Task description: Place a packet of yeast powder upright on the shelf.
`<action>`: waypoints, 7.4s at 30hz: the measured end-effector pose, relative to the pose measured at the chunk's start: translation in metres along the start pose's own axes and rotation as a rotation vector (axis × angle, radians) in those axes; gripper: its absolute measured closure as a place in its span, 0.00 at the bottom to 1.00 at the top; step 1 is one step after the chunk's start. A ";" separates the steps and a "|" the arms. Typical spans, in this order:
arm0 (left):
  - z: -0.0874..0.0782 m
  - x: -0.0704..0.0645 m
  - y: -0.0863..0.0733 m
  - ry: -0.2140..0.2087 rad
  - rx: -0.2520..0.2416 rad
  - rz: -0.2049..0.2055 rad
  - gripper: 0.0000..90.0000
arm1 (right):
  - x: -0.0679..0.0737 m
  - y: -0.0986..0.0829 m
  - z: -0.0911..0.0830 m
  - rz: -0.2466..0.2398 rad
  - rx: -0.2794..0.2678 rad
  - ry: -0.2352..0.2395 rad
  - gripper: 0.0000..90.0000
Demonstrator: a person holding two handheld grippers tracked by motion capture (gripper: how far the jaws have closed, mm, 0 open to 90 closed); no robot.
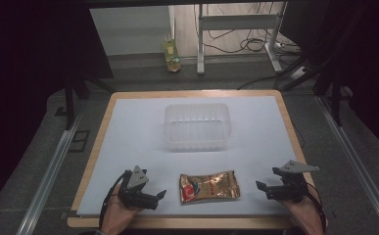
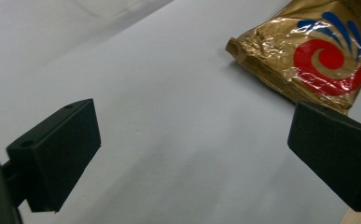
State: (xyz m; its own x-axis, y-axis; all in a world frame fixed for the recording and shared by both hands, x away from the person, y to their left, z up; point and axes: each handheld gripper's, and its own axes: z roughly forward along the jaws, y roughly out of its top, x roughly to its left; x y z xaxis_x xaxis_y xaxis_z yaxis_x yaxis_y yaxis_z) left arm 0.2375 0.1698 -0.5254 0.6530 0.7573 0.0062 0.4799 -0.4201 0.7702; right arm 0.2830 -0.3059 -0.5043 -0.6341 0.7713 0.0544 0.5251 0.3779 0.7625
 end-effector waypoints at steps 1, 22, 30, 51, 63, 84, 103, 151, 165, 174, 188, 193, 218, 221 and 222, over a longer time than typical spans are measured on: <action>0.000 0.000 0.000 0.005 0.002 0.002 0.03 | 0.000 0.000 0.000 0.000 0.000 0.000 0.15; -0.004 -0.009 0.007 -0.072 -0.010 0.037 0.56 | 0.009 0.002 0.005 0.006 0.010 0.011 0.09; -0.004 -0.012 0.010 -0.096 -0.019 0.052 0.77 | 0.013 0.003 0.007 0.016 0.026 0.023 0.07; 0.020 -0.035 0.026 -0.176 0.003 0.135 0.99 | 0.024 0.009 0.010 -0.007 0.041 0.041 0.09; 0.036 -0.041 0.033 -0.195 -0.006 0.134 0.99 | 0.031 0.013 0.013 -0.007 0.056 0.075 0.10; 0.048 -0.043 0.030 -0.193 0.033 0.128 0.99 | 0.045 0.021 0.024 0.014 0.066 0.143 0.15; 0.052 -0.041 0.027 -0.203 0.069 0.114 0.99 | 0.051 0.028 0.041 0.087 0.102 0.239 0.21; 0.049 -0.041 0.028 -0.170 0.032 0.140 0.92 | 0.050 0.046 0.067 0.431 0.084 0.493 0.83; 0.044 -0.039 0.026 -0.082 -0.045 0.143 0.36 | 0.060 0.062 0.048 0.404 0.049 0.483 0.89; 0.044 -0.039 0.027 -0.076 -0.061 0.135 0.12 | 0.057 0.071 0.035 0.382 0.029 0.451 0.90; 0.044 -0.040 0.024 -0.056 -0.070 0.167 0.01 | 0.047 0.090 0.012 0.319 -0.018 0.361 0.91; 0.045 -0.040 0.024 -0.048 -0.068 0.172 0.01 | 0.043 0.093 0.007 0.310 -0.025 0.334 0.91; 0.046 -0.041 0.022 -0.010 -0.058 0.203 0.01 | 0.033 0.117 -0.014 0.264 -0.043 0.207 0.93; 0.046 -0.041 0.022 -0.007 -0.058 0.207 0.01 | 0.032 0.121 -0.017 0.264 -0.043 0.192 0.93; 0.047 -0.041 0.022 -0.004 -0.058 0.207 0.01 | 0.031 0.122 -0.018 0.264 -0.045 0.189 0.93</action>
State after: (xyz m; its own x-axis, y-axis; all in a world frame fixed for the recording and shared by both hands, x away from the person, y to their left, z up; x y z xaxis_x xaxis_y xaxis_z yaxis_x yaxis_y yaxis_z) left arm 0.2485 0.1059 -0.5382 0.7367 0.6557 0.1652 0.3008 -0.5366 0.7884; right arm 0.3174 -0.2444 -0.3978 -0.5752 0.7297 0.3696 0.6628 0.1510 0.7334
